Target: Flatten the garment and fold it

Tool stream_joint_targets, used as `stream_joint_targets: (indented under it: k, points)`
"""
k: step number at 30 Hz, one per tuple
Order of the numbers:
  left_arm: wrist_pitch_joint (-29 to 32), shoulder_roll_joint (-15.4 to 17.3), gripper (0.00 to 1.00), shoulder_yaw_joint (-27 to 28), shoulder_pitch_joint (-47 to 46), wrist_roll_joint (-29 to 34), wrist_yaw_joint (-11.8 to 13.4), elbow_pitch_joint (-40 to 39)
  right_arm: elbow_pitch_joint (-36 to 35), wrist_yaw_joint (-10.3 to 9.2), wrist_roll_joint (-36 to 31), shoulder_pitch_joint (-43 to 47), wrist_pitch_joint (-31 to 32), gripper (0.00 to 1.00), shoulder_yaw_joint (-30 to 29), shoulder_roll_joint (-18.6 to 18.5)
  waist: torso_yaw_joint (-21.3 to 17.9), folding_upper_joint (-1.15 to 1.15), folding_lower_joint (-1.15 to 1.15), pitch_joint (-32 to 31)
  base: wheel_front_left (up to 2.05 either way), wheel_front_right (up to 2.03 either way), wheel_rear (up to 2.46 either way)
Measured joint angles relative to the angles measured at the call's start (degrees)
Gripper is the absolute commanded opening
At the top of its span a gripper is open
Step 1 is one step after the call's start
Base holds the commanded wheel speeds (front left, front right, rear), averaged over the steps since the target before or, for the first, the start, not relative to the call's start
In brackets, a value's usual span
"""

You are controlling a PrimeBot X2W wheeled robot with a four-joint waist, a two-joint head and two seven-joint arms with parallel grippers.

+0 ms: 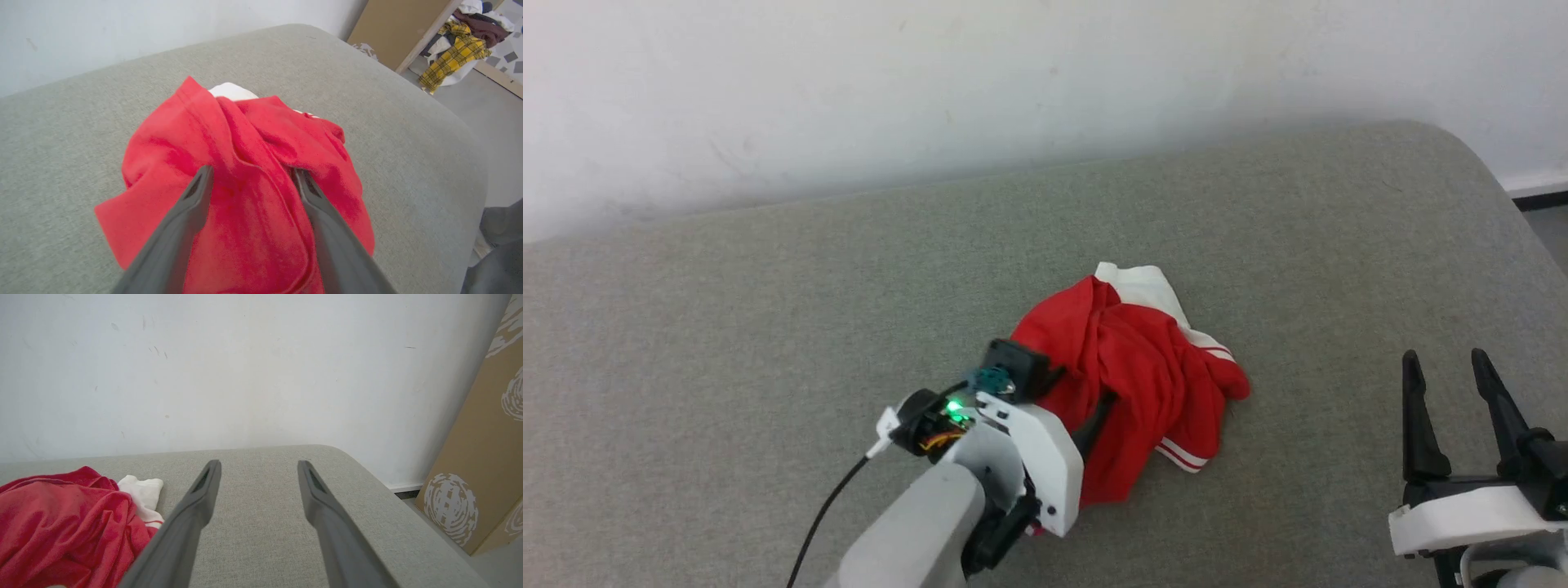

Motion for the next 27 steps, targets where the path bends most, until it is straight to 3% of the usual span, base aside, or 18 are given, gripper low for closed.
stream_joint_targets:
  k: [5,9,13,16,19,23,27]
  points:
    - [-6.2,0.7,1.00,5.3,0.0,-1.9,2.4,-3.5,0.2,0.00,-0.1,0.0,0.0,1.00,0.2,0.0,1.5,0.00,0.00,-1.4,0.00,0.00,0.00]
    - [-12.6,4.4,1.00,10.8,2.2,-1.8,6.4,-10.5,0.3,0.00,-0.4,0.5,0.0,1.00,0.4,0.0,2.2,0.00,-0.01,-2.7,0.00,0.00,0.00]
    - [-19.9,9.8,1.00,16.9,9.8,-0.7,11.6,-17.6,0.3,0.00,-0.5,1.6,0.0,1.00,0.5,0.0,2.6,0.00,-0.01,-3.5,0.00,0.00,0.00]
    - [-22.4,10.7,1.00,21.0,17.7,-1.2,13.5,-23.1,0.4,0.00,-0.4,2.5,0.0,1.00,0.2,0.0,2.8,0.00,-0.01,-3.2,0.00,0.00,0.00]
    - [-23.1,11.9,1.00,22.6,25.0,2.3,14.8,-26.9,0.8,0.00,-0.1,3.0,0.0,1.00,0.1,0.0,3.2,0.00,-0.01,-2.9,0.00,0.00,0.00]
    - [-23.2,10.5,1.00,25.2,32.7,7.1,16.5,-29.7,1.2,0.00,0.0,3.2,0.0,1.00,0.2,0.0,3.7,0.00,-0.01,-2.4,0.00,0.00,0.00]
    - [-23.2,7.3,1.00,26.6,35.4,9.0,15.4,-29.2,1.8,0.00,0.2,3.4,0.0,1.00,0.2,0.0,4.5,0.00,-0.01,-2.2,0.00,0.00,0.00]
